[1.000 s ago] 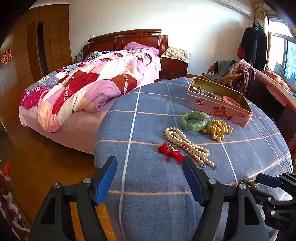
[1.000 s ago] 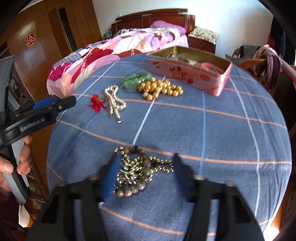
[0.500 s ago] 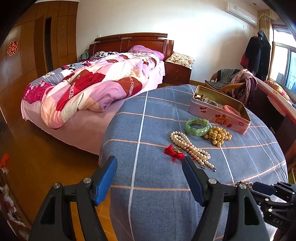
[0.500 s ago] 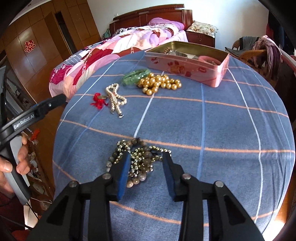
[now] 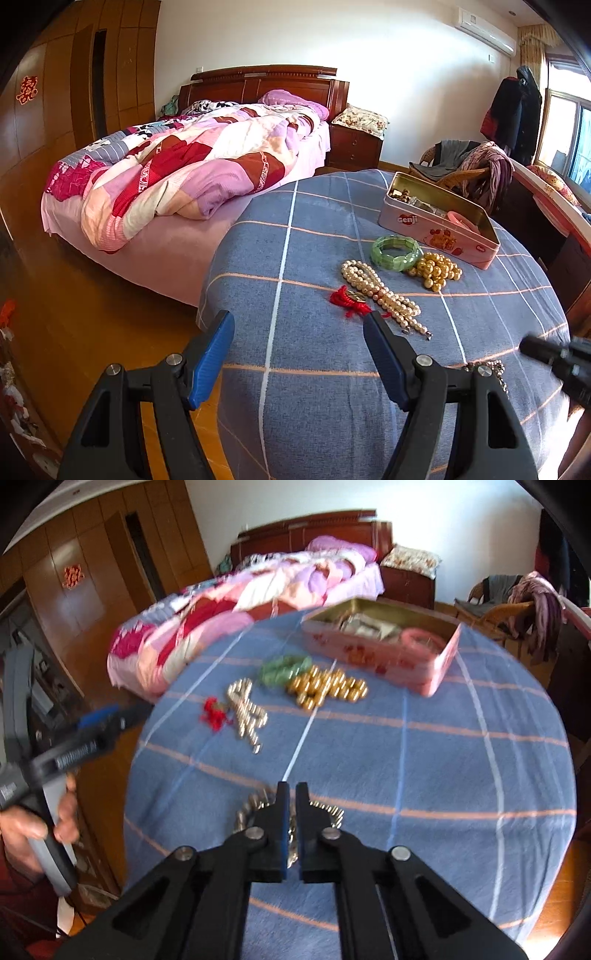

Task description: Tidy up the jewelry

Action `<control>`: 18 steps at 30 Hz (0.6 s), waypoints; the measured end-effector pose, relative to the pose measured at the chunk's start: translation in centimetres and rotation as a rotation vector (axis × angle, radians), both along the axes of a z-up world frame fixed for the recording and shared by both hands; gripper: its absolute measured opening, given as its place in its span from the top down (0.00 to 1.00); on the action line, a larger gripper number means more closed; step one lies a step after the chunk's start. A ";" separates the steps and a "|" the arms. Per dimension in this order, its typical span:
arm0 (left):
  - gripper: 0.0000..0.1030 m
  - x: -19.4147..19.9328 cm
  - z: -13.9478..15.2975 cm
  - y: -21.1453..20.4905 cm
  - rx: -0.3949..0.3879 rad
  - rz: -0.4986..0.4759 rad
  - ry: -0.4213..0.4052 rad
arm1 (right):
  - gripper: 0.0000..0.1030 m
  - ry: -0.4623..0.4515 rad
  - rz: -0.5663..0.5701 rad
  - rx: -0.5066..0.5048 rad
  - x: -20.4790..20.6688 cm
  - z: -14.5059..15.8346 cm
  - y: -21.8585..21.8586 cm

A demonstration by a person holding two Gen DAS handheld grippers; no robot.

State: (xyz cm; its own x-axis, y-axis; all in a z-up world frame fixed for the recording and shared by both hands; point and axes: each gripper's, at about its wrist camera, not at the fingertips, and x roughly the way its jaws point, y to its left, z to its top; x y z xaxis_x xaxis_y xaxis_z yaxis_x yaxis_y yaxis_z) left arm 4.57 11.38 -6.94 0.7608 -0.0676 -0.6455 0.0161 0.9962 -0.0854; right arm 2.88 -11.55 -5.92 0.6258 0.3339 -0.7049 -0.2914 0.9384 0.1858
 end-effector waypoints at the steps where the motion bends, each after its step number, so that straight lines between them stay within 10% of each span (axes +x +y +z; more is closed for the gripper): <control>1: 0.30 0.0 0.0 -0.1 0.000 -0.003 0.001 | 0.94 -0.006 -0.009 0.001 0.3 0.2 -0.3; 12: 0.30 0.2 -0.3 -0.5 0.013 -0.014 0.009 | 0.86 0.134 0.032 0.048 -0.2 -3.0 -0.5; 18: 0.30 0.1 -0.2 -0.5 0.015 -0.017 0.006 | 0.65 0.127 0.033 0.016 -0.6 -3.5 0.1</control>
